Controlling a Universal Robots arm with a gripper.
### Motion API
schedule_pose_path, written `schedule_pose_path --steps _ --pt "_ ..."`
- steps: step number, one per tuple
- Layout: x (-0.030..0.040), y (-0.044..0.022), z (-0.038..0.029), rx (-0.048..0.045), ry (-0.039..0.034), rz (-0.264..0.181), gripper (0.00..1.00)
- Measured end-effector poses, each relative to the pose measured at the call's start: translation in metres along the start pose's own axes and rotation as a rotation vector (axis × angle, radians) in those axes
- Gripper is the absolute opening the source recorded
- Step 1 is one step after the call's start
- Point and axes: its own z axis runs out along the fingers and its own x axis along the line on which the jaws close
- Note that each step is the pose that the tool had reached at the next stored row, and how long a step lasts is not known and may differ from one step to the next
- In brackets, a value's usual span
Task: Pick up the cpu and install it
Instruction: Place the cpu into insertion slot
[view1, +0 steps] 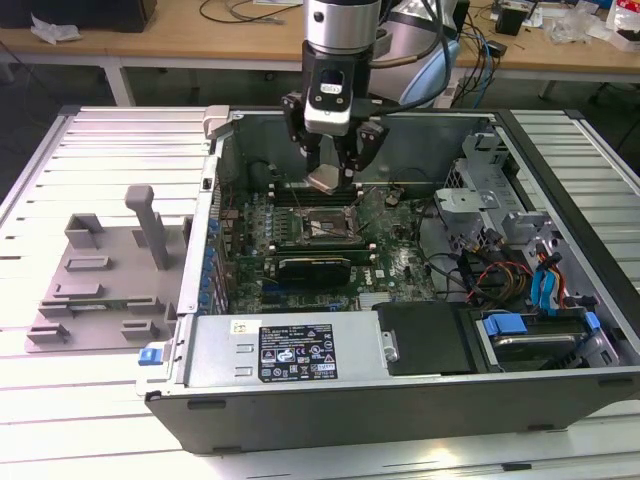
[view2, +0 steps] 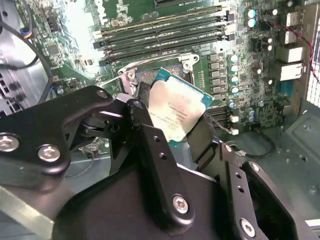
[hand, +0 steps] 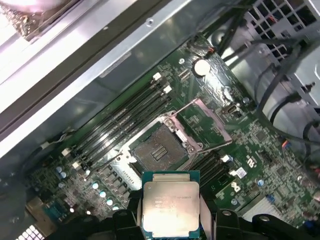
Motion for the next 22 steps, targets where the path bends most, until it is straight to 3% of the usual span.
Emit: schedule_pose_path --steps 6,11,13,16,20,22 --pt "0.0000 0.0000 0.0001 0.0044 0.0041 0.107 0.55" --pt "0.0000 0.0000 0.0003 0.0099 0.0094 0.243 0.55" --pt "0.0000 0.0000 0.0004 0.0113 0.0107 0.275 0.55" --pt "0.0000 0.0000 0.0007 0.0162 0.0154 0.396 0.55" --pt "0.0001 0.0001 0.0015 0.0250 0.0238 0.613 0.55" --pt "0.0001 0.0001 0.0025 0.0305 0.0290 0.749 0.55"
